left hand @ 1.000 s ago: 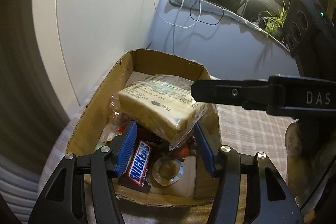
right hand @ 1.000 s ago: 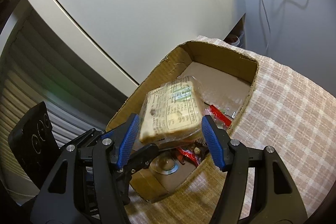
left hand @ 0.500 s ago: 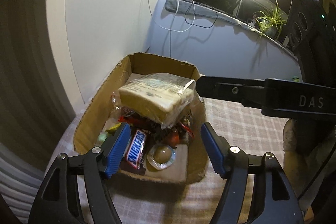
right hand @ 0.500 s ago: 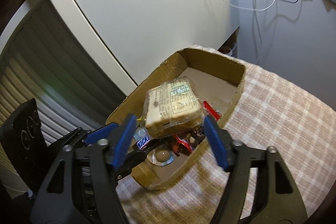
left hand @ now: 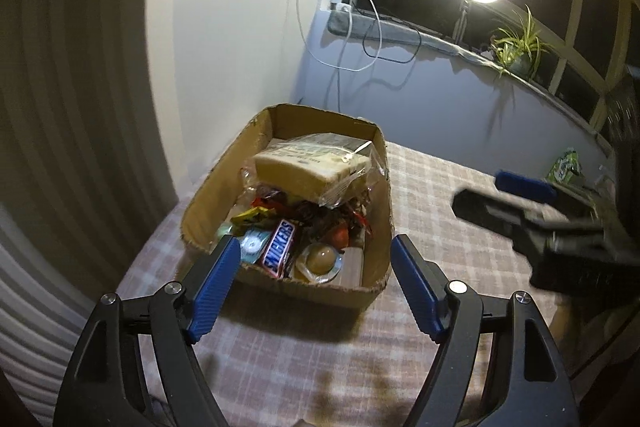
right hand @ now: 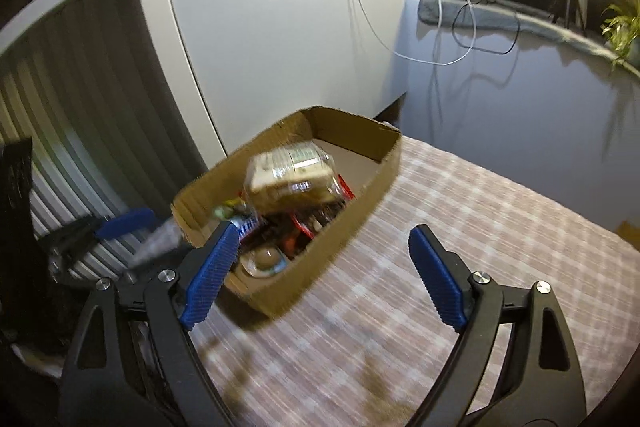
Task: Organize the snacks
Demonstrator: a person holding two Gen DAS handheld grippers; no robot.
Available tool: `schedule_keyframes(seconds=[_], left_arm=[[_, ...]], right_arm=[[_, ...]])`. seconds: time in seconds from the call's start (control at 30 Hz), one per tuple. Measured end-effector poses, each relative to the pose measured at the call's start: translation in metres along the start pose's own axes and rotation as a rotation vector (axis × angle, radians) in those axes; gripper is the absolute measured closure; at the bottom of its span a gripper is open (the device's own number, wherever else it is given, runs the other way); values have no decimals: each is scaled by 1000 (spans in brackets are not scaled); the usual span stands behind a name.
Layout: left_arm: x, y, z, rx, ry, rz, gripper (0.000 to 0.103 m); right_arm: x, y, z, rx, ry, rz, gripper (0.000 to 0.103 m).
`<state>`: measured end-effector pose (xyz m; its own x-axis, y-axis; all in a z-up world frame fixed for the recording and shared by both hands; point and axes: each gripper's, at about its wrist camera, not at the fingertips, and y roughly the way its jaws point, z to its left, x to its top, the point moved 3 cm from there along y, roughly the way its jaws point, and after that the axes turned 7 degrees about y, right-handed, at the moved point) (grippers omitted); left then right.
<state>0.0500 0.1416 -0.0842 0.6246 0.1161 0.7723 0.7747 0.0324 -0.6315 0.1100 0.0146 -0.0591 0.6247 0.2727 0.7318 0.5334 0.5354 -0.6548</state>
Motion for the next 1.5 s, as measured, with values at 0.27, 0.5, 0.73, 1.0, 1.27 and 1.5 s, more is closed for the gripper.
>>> schedule_keyframes(seconds=[0.27,0.5,0.73,1.0,1.27,1.5], left_arm=[[1,-18,0,33,-14,-31,25],[2,-27,-6,47,-4,-52,25],[4,-35,-11,55,11,-72,25],[2,-45,-17,47,21,-88,25],[-1,-56,-26,39,39,-107,23],[-6,-59,-32,27,39,-112,23]], right_arm=[[-19,-20,2,-40,-26,-15,13],[-17,-38,3,-36,-19,-58,13],[-19,-43,1,-44,-9,-65,13],[-22,-50,2,-58,-7,-72,12],[-27,-64,6,-69,-5,-91,12],[-35,-74,8,-89,-16,-94,12]])
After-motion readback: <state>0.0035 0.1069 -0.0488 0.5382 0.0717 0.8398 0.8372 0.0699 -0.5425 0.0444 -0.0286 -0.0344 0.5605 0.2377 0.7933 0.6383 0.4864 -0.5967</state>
